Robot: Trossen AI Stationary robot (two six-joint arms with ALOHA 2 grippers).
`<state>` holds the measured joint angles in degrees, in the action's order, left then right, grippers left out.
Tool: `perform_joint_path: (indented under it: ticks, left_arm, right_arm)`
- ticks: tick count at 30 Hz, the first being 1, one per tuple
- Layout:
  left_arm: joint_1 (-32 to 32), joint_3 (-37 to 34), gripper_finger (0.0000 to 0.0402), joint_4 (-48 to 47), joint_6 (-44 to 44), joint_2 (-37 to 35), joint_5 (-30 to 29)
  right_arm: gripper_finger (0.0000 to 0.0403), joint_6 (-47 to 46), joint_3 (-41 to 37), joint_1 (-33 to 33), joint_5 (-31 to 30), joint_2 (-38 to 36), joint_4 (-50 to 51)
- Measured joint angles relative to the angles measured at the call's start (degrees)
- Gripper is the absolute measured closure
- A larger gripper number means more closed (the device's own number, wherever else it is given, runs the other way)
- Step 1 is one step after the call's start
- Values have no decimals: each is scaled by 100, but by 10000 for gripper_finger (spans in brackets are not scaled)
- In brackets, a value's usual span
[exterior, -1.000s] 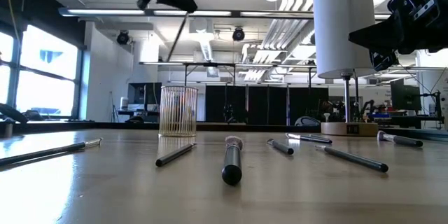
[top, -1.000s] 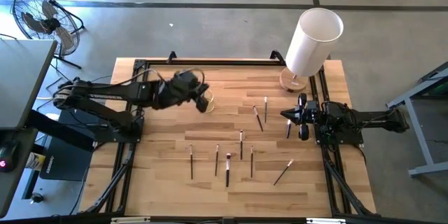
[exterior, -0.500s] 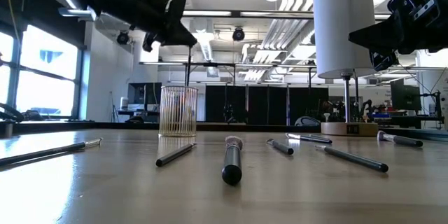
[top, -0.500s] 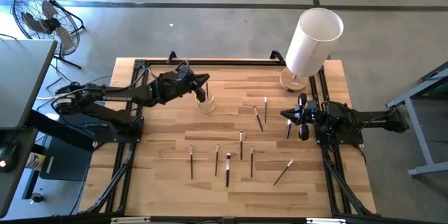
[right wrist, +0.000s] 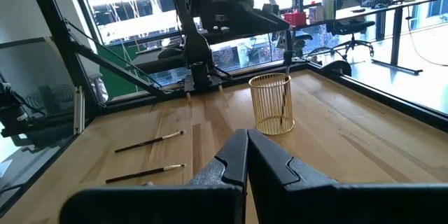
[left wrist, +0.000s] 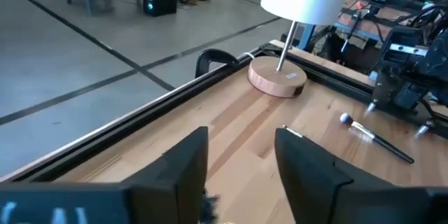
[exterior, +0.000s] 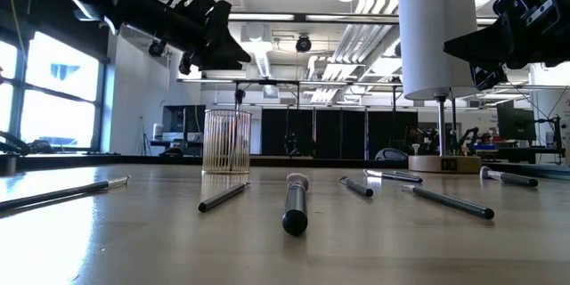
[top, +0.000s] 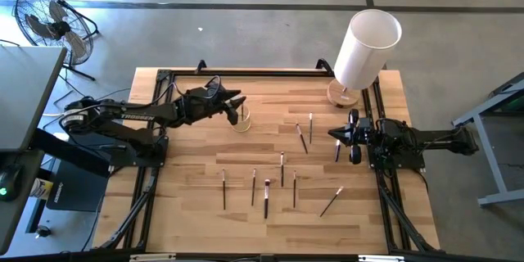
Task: Put items in baskets/containers
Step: Put the makeup brush into the wire organizer
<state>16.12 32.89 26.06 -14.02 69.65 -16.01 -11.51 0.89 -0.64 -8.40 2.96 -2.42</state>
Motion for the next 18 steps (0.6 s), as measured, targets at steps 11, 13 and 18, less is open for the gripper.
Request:
perform_joint_path:
  ticks: [11, 13, 18]
  left_arm:
    - [-1155, 1906, 225, -2965, -510, -523, -596]
    - [-1592, 2502, 225, -3809, -963, -514, -1108]
    - [-2592, 3581, 225, -5919, -3170, -102, -2131]
  right_arm:
    - [398, 0, 2, 2, -1, 0, 1]
    - [398, 0, 0, 0, 1, 1, -6]
    - [398, 0, 2, 0, -13, 2, -9]
